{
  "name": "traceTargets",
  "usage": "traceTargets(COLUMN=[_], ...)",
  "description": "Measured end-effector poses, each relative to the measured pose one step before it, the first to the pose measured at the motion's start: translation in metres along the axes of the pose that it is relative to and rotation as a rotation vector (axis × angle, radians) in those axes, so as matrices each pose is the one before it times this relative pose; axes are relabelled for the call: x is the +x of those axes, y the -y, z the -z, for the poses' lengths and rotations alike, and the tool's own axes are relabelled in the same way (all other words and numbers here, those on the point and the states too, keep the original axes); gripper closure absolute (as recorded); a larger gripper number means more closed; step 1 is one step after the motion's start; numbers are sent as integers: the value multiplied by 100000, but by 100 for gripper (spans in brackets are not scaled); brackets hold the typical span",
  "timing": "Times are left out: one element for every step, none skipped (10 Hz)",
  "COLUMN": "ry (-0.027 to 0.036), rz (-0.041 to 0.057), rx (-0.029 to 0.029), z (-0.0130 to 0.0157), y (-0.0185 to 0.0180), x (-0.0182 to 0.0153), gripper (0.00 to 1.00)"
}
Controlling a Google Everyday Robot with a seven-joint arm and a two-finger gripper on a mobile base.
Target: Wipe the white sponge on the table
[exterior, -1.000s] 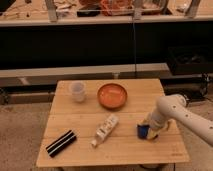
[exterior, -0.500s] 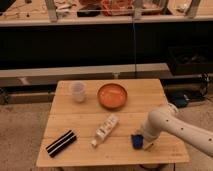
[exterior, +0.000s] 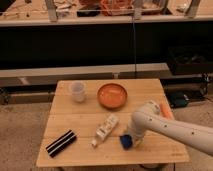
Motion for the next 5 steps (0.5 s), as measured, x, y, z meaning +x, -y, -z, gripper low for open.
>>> traceTargets(ry=[-263,-453,-286,-109,-42], rz=[1308,845,118,-584,-1307], rx=[-599,-356,41,265,6], z=[-107,79,86,75,-16], y=[1116,1074,777,621,651], x=[429,574,627,747,1077], gripper=[96,96,96,96,96])
